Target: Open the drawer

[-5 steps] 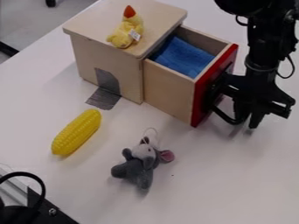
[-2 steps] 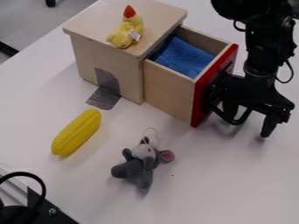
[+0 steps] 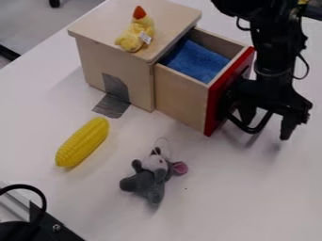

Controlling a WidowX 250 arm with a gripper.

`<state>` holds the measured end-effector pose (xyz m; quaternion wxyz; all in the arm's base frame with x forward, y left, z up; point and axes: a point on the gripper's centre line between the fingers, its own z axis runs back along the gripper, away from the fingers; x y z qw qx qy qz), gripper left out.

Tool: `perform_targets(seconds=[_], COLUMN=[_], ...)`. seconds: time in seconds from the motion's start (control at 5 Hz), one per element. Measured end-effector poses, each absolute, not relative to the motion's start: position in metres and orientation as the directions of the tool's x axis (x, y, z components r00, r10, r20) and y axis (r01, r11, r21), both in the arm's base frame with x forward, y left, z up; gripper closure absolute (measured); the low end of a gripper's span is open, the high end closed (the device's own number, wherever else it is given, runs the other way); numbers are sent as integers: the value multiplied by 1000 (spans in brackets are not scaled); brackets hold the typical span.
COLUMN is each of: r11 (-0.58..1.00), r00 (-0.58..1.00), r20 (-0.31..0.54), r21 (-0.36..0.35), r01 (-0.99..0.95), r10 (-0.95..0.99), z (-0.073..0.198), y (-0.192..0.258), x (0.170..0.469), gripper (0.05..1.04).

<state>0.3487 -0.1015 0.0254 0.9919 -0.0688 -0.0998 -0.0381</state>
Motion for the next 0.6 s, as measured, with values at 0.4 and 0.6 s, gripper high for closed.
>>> perform_targets(seconds=[0.4,0.6], r11=[986,984], r00=[964,956], r20=[259,286], r21=[-133,-139], r01=[104,108], r10=[-67,-65], z=[52,65], y=[-97,-93], x=[357,363], gripper=[85,85])
